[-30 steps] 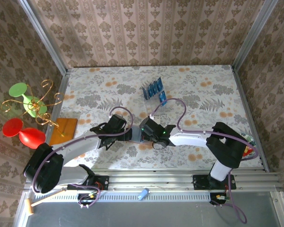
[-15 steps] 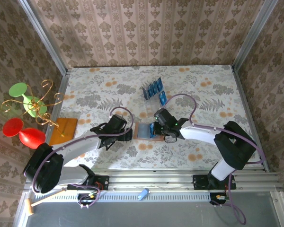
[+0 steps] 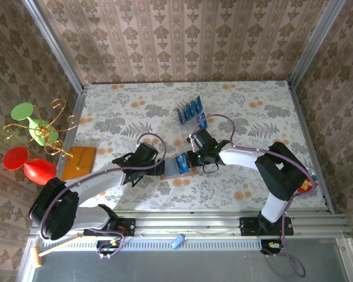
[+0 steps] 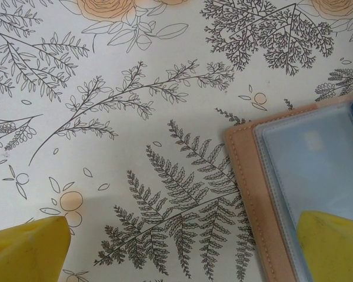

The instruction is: Put the credit cards into the card holder

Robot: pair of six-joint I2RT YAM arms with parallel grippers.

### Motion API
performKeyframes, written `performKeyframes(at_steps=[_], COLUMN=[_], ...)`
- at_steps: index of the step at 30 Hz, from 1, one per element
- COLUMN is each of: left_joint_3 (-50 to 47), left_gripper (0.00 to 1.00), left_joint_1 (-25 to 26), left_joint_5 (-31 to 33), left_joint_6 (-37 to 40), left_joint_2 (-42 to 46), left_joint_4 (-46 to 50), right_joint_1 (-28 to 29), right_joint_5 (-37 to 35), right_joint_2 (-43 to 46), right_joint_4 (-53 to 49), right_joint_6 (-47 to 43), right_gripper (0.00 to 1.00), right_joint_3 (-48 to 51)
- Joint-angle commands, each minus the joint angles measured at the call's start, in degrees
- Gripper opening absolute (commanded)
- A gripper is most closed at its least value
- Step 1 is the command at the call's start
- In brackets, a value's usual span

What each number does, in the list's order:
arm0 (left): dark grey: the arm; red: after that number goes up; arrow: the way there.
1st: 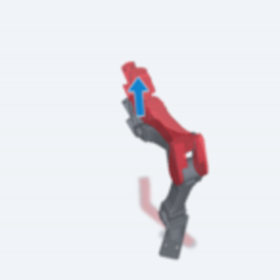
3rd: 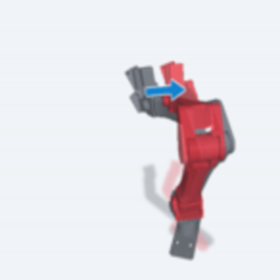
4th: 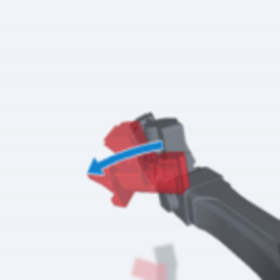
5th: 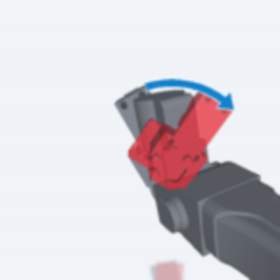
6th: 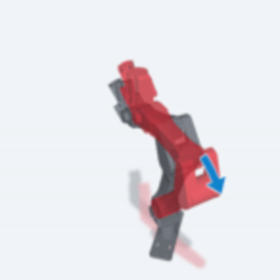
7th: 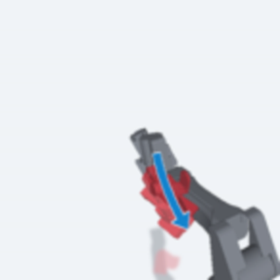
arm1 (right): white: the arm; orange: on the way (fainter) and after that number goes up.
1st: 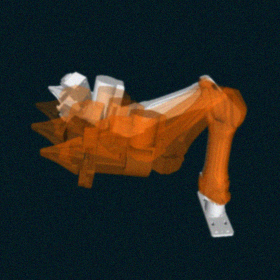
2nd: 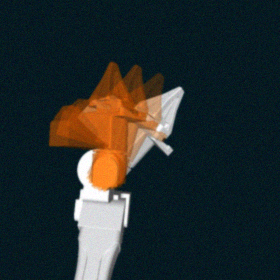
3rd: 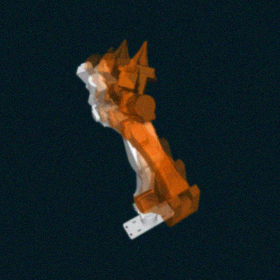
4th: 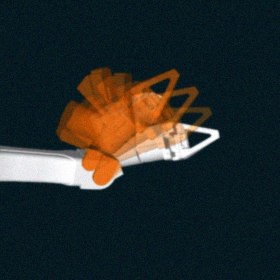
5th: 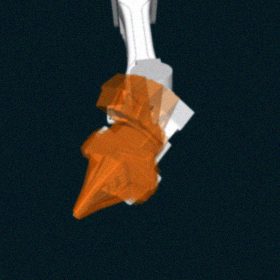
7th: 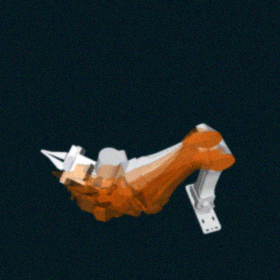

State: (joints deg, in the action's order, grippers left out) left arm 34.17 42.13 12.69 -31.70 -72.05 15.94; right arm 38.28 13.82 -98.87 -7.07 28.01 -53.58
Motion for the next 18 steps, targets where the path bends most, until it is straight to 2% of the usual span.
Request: performKeyframes(at_steps=[1,7,18], left_joint_3=[1.5,3.5,5.8], left_gripper=[1.0,1.0,1.0], left_joint_1=[0.5,1.4,5.9], left_joint_5=[0.5,0.3,1.7], left_joint_6=[0.5,1.9,0.8], left_joint_2=[0.4,-2.0,-6.8], left_joint_4=[1.3,1.3,0.5], right_joint_1=[0.4,0.2,-0.2], right_joint_5=[1.0,-0.9,-2.4], right_joint_2=[-0.2,4.3,8.8], right_joint_4=[-5.3,-6.6,0.9], right_joint_6=[-2.3,0.3,9.5], right_gripper=[0.0,0.0,0.0], right_joint_3=[-0.8,-1.3,3.4])
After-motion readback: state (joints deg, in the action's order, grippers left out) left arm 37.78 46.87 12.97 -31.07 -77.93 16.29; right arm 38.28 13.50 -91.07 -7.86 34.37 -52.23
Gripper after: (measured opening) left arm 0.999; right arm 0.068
